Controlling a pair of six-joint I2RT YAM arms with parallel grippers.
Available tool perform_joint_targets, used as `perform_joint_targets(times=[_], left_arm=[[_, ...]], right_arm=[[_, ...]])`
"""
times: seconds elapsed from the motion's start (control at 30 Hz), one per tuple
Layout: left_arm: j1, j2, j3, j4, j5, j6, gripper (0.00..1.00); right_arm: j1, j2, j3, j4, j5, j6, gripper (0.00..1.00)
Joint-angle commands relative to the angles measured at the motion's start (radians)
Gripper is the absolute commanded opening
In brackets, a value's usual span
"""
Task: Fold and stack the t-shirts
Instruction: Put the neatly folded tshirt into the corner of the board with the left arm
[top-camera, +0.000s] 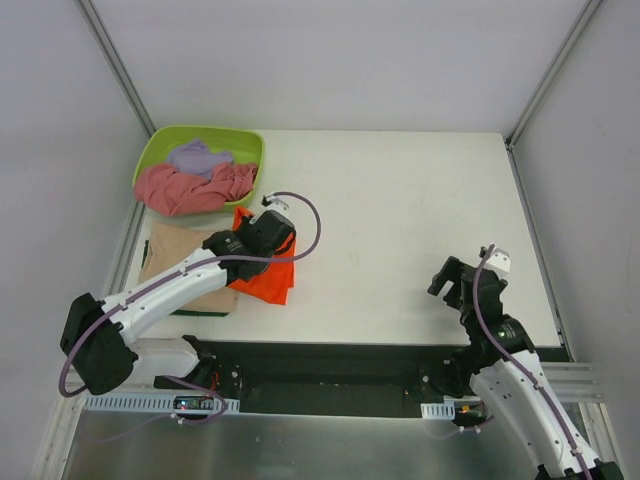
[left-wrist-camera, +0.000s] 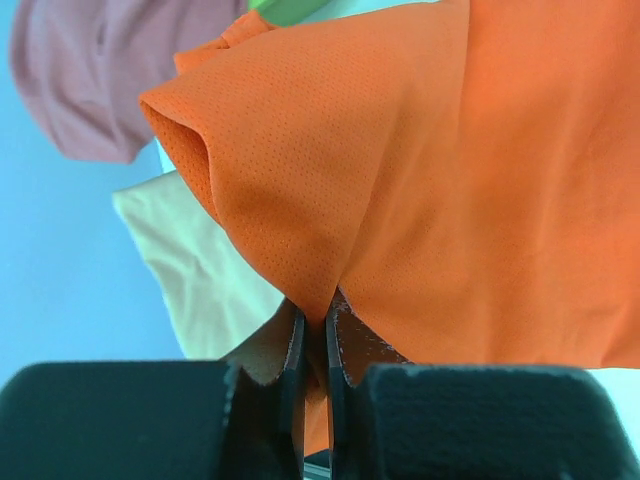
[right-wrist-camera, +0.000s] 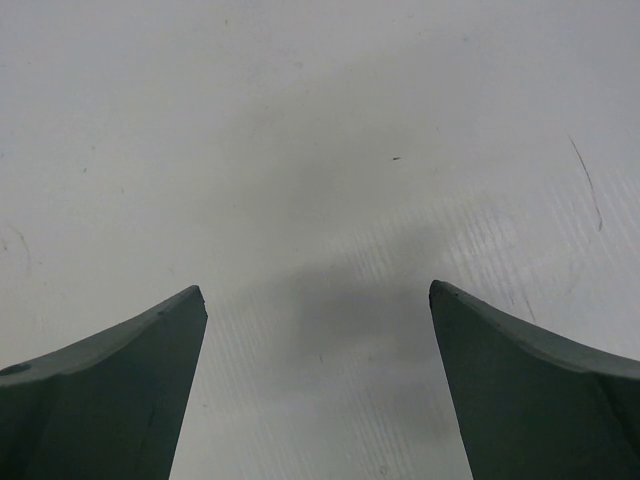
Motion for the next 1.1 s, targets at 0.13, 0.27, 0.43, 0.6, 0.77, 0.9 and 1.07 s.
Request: perform_joint_targets(times=[0.13,0.27,0.43,0.6,0.77,0.9,1.07], left_arm=[[0.028,-0.245,-0.016,-0.065,-0.097,0.221,0.0],[0.052,-0.366,0.025,-0.094,-0.049,0.217,0.0],[0.054,-0.463,0.067,-0.11,0.009,0.267,0.0],[0.088,-0.504,0.119,-0.188,0.038,0.254,0.0],[0.161,-0.488,0.117,-0.262,0.071,0.215,0.0],[0.26,-0.449,0.004,-0.207,0.08,0.267,0.0],[0.307,-0.426,-0.079,-0.153,0.084,0.396,0.0]], right_arm=[[-0.004,0.009,-0.059,0.095,0.007,0.009,0.96],[-0.003,0.035,-0.052,0.098,0.006,0.009,0.96],[-0.004,0.067,-0.048,0.098,0.009,0.014,0.96],[-0.004,0.071,-0.046,0.098,0.012,0.017,0.96],[-0.004,0.078,-0.046,0.098,0.012,0.018,0.96],[-0.003,0.072,-0.048,0.095,0.015,0.021,0.96],[-0.003,0.054,-0.059,0.095,0.015,0.024,0.96]])
